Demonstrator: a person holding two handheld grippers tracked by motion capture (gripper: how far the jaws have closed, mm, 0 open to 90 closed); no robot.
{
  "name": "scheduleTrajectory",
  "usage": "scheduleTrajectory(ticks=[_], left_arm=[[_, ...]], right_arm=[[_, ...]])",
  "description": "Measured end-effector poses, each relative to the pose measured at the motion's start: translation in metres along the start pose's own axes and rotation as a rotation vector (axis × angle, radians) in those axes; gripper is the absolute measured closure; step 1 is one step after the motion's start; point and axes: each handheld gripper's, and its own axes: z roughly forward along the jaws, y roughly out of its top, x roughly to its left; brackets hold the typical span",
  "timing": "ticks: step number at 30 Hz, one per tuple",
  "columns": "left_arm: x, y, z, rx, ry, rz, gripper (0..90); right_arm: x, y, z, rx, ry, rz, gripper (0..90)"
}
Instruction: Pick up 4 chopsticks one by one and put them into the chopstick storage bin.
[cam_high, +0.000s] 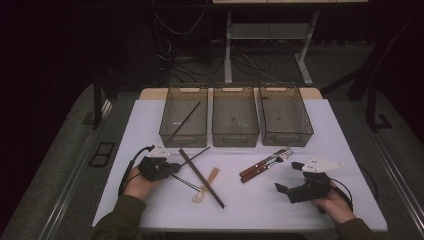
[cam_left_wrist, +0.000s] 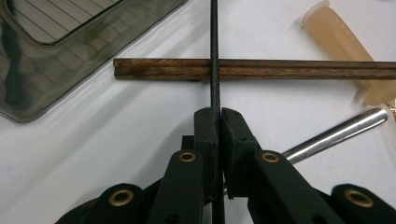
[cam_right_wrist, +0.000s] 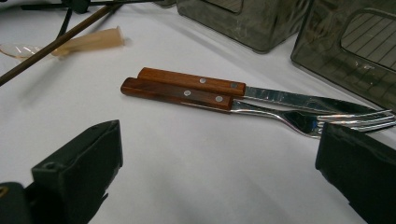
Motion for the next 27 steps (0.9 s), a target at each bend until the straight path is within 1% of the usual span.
scheduleTrajectory(ticks=[3, 6, 7, 9, 10, 14, 16, 17, 20, 21, 25, 27], left_arm=[[0.001, 0.000, 0.000, -0.004, -0.015, -0.008, 84.8], [0.003, 0.000, 0.000, -0.004, -0.022, -0.001, 84.9], [0.002, 0.000, 0.000, -0.011, -0.022, -0.015, 84.9], [0.002, 0.001, -0.002, -0.011, -0.024, -0.019, 84.9], [0.002, 0.001, -0.002, -0.018, -0.026, -0.025, 84.9], [0.001, 0.004, -0.008, -0.034, -0.032, -0.024, 84.8], [0.000, 0.006, -0.010, -0.049, -0.035, -0.036, 84.8], [0.000, 0.006, -0.012, -0.049, -0.035, -0.030, 84.9], [0.000, 0.007, -0.014, -0.063, -0.037, -0.034, 84.8], [0.001, 0.007, -0.015, -0.068, -0.040, -0.026, 84.8], [0.000, 0.008, -0.019, -0.087, -0.037, -0.036, 84.8], [0.000, 0.009, -0.020, -0.106, -0.040, -0.041, 84.8]], right_arm=[[0.000, 0.000, 0.000, 0.000, 0.002, 0.001, 0.9], [0.000, 0.000, 0.000, 0.000, 0.002, 0.002, 0.9], [0.000, 0.000, 0.000, -0.001, 0.003, 0.002, 0.9], [0.000, 0.000, 0.000, 0.000, 0.003, 0.003, 0.9], [0.000, 0.000, 0.000, 0.000, 0.003, 0.003, 0.9], [0.000, 0.000, 0.000, -0.001, 0.004, 0.004, 0.9], [0.000, 0.000, 0.000, 0.000, 0.004, 0.004, 0.9], [0.000, 0.000, 0.000, 0.000, 0.004, 0.004, 0.9], [0.000, 0.000, 0.000, 0.000, 0.005, 0.004, 0.9], [0.000, 0.000, 0.000, 0.000, 0.005, 0.004, 0.9], [0.000, 0.000, 0.000, 0.000, 0.006, 0.005, 0.9], [0.000, 0.000, 0.000, 0.000, 0.006, 0.005, 0.9]])
